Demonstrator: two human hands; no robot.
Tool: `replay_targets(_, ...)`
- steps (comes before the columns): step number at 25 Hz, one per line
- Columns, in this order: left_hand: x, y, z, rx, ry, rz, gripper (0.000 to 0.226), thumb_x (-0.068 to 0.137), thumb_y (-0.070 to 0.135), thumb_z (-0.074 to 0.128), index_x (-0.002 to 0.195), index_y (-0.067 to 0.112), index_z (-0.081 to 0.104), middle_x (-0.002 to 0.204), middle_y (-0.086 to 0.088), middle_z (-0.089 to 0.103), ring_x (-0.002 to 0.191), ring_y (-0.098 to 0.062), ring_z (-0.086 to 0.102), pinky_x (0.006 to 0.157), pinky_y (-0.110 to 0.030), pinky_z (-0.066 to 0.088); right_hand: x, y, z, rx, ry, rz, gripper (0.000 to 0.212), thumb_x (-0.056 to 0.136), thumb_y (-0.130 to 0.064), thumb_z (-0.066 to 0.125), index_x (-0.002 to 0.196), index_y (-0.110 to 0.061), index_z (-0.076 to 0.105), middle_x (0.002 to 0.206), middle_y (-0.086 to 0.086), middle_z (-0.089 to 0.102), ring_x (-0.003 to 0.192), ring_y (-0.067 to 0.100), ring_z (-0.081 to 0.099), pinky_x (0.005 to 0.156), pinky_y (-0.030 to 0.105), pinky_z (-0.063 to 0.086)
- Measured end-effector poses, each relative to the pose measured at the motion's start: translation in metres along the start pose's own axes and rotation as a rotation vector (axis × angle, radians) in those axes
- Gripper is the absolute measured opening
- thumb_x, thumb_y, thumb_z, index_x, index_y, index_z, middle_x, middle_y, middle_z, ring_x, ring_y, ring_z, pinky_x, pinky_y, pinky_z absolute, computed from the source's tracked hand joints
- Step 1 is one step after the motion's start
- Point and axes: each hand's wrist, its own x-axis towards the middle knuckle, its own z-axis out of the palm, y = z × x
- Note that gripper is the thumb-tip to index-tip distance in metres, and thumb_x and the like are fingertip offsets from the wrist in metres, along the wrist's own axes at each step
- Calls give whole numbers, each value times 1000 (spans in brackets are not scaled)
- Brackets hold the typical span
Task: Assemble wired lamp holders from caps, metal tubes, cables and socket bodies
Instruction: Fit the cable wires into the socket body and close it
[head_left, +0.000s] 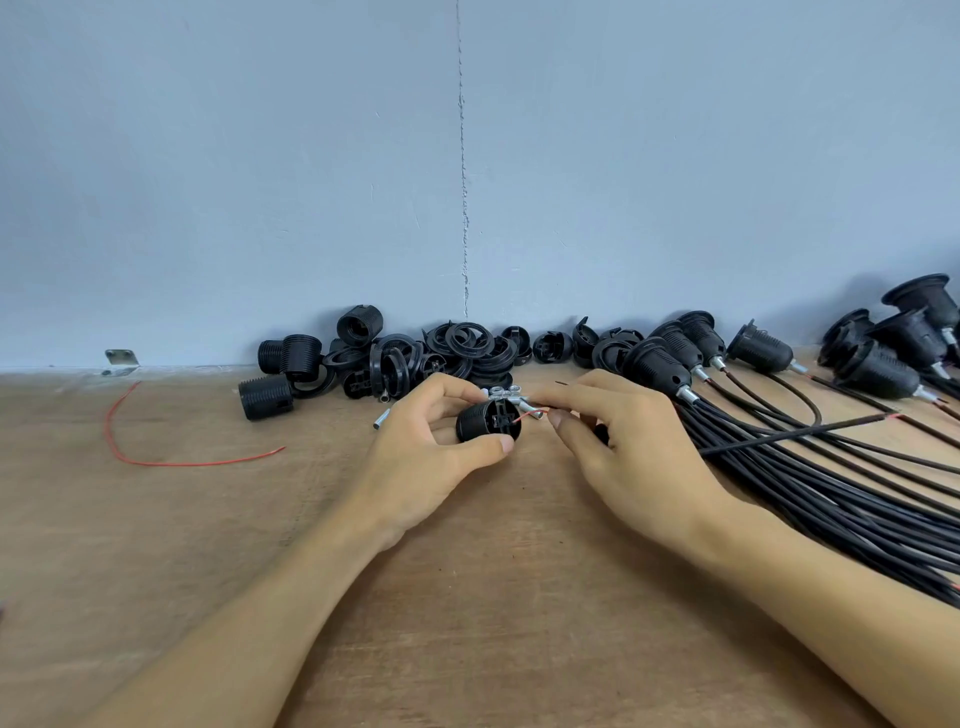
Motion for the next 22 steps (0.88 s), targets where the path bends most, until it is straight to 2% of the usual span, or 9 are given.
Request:
replay_targets(2, 0, 0, -1, 1, -8, 3, 40, 74, 10, 89, 105, 22, 68, 107, 7, 77, 95, -9, 75, 84, -22, 52, -1, 1, 0, -135, -6, -81, 28, 97, -16, 62, 118, -31, 73, 94, -19, 58, 89, 6, 55, 81, 31, 40)
replay_targets(3, 0, 0, -1, 4, -16, 8, 39, 75, 9, 89, 105, 22, 68, 106, 8, 78, 96, -8, 75, 83, -19, 53, -2, 1, 0, -172, -12, -119, 26, 98, -18, 63, 118, -29, 73, 95, -16, 60, 91, 10, 57, 81, 34, 40)
replay_targets(5, 0, -1, 0, 9, -28, 24, 38, 75, 8, 88, 105, 22, 71, 105, 10, 78, 96, -7, 75, 80, -14, 53, -1, 2, -3, -187, -42, -176, 21, 98, -22, 63, 115, -27, 74, 97, -16, 62, 92, 9, 58, 82, 34, 40)
replay_targets(7, 0, -1, 0, 9, -35, 38, 37, 75, 6, 87, 105, 22, 73, 104, 12, 78, 97, -7, 74, 81, -12, 53, 0, 2, -5, -176, -53, -206, 17, 97, -24, 66, 110, -27, 76, 94, -24, 57, 88, -1, 52, 82, 34, 42)
replay_targets(9, 0, -1, -1, 15, -47, 44, 37, 76, 7, 87, 106, 24, 74, 105, 12, 78, 98, -7, 74, 82, -15, 54, 1, 3, -6, -167, -41, -220, 13, 95, -26, 69, 106, -29, 76, 86, -32, 51, 80, -11, 45, 81, 36, 43)
replay_targets(12, 1, -1, -1, 21, -50, 43, 37, 76, 10, 88, 106, 27, 75, 106, 12, 78, 99, -7, 74, 90, -23, 54, 2, 1, -7, -146, -26, -218, 8, 93, -27, 71, 99, -31, 74, 70, -38, 43, 75, -18, 45, 80, 34, 42)
replay_targets(15, 1, -2, -1, 27, -47, 42, 38, 75, 12, 89, 107, 27, 76, 107, 13, 77, 99, -6, 74, 90, -24, 53, 3, -2, -7, -161, -40, -223, 6, 94, -29, 70, 96, -32, 74, 69, -36, 41, 72, -18, 44, 78, 33, 40)
replay_targets(19, 1, -3, -1, 31, -62, 47, 41, 74, 12, 90, 109, 27, 75, 106, 13, 78, 98, -6, 74, 86, -18, 55, 3, -4, -7, -214, -37, -214, 6, 93, -28, 68, 91, -31, 73, 69, -35, 38, 65, -15, 40, 72, 27, 29)
replay_targets(22, 2, -3, 0, 29, -62, 51, 42, 73, 14, 91, 109, 27, 75, 105, 13, 78, 96, -6, 75, 82, -16, 56, 2, -5, -5, -236, -35, -209, 6, 92, -25, 69, 88, -28, 73, 71, -31, 39, 65, -5, 36, 72, 29, 33)
